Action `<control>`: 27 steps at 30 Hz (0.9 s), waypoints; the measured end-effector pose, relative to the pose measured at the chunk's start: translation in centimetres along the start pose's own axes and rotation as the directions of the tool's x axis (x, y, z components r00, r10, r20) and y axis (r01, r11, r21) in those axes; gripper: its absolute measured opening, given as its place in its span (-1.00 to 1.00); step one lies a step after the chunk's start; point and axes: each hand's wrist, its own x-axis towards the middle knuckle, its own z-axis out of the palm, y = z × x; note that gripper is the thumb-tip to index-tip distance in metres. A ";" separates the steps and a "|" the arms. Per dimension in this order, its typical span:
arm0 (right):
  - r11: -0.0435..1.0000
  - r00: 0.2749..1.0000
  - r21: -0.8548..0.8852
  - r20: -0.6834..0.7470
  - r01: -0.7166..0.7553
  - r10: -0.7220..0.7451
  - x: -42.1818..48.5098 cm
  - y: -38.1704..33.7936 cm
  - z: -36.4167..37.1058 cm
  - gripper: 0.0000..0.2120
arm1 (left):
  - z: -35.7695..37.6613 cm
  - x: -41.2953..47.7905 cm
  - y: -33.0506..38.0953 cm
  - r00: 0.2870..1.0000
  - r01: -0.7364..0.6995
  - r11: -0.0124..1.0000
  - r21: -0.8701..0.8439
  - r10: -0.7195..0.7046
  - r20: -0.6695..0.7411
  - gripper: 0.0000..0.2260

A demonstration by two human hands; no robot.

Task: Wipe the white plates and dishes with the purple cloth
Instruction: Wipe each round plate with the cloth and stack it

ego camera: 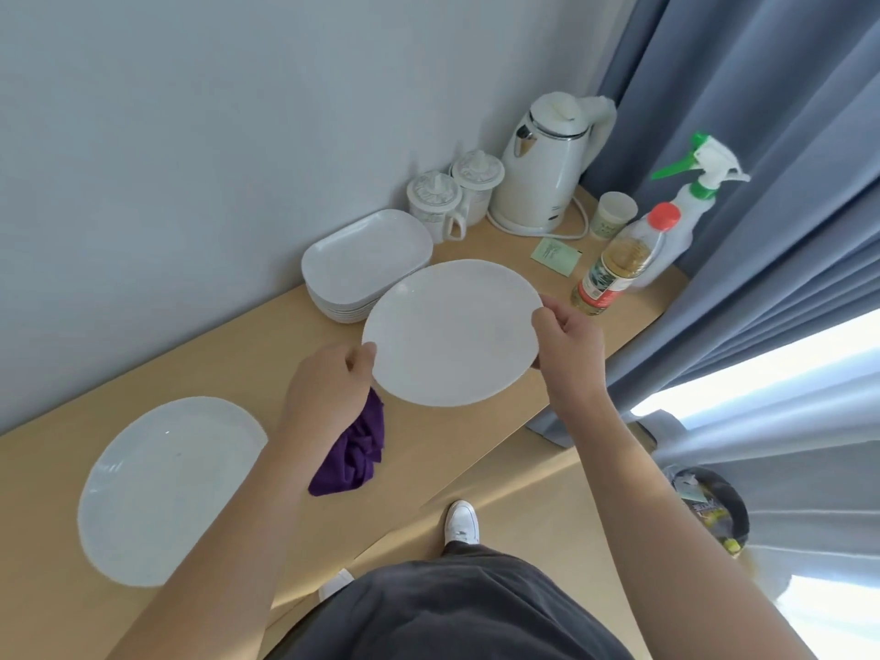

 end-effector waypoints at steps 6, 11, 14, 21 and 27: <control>0.987 0.999 -0.156 0.041 0.031 -0.024 2.3 0.7 -2.9 -0.60 | 2.6 1.2 2.2 0.989 -0.109 0.994 0.005 0.109 -0.099 -0.60; 0.888 0.990 -0.440 0.103 0.136 -0.101 4.6 2.5 -4.1 -0.83 | 4.0 2.2 3.4 0.977 -0.151 0.986 0.074 0.160 -0.141 -0.60; 0.864 0.988 -0.481 0.096 0.149 -0.117 5.9 3.5 -4.2 -0.89 | 4.9 3.0 3.8 0.973 -0.152 0.979 0.134 0.173 -0.156 -0.58; 0.829 0.981 -0.528 0.146 0.184 -0.124 8.7 5.7 -3.4 -0.87 | 7.1 4.6 3.6 0.983 -0.077 0.969 0.234 0.113 -0.142 -0.61; 0.806 0.981 -0.561 0.151 0.189 -0.124 10.0 6.7 -2.8 -0.85 | 7.8 5.7 3.5 0.985 -0.010 0.951 0.308 0.063 -0.162 -0.65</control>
